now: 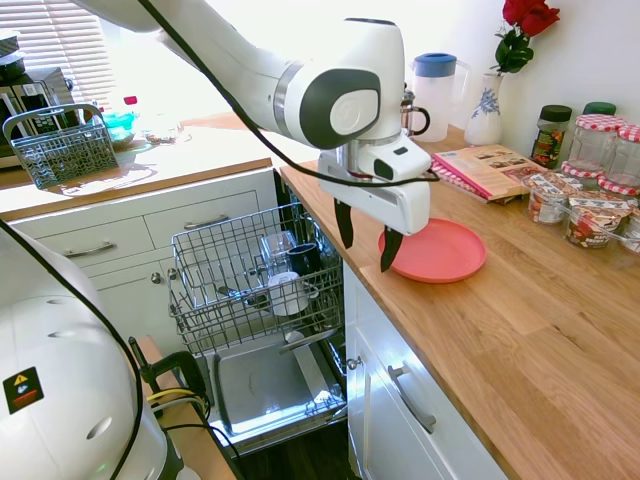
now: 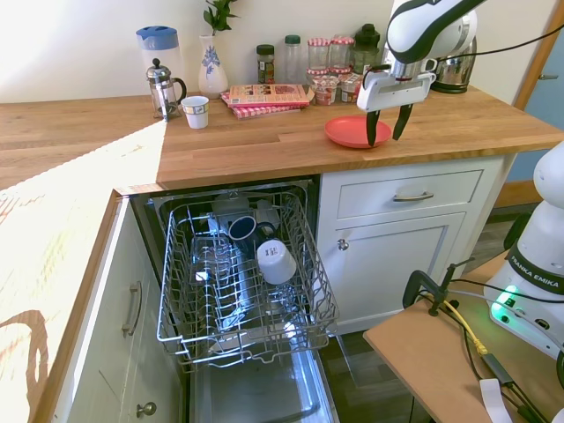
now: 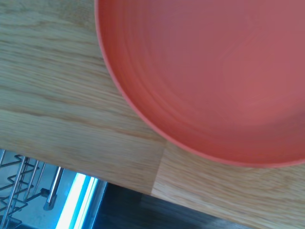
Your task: Put the plate in the dishwasher
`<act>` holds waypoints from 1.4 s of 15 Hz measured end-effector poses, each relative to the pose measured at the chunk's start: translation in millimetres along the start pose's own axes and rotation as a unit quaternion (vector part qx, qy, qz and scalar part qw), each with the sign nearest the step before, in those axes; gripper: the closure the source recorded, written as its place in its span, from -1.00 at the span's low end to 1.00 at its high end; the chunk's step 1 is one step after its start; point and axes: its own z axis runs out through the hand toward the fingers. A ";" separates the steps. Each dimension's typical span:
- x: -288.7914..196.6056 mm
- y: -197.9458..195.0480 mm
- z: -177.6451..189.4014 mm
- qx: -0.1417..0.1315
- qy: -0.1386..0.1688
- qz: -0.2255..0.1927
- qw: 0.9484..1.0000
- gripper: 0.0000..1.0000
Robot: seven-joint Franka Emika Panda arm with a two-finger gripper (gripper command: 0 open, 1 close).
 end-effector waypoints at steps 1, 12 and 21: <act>-0.1 0.1 0.7 -0.001 -0.001 0.002 1.000 -1.00; 79.1 29.0 9.0 0.058 -0.014 0.106 0.993 -1.00; 115.1 24.2 41.4 0.119 -0.036 0.155 0.980 1.00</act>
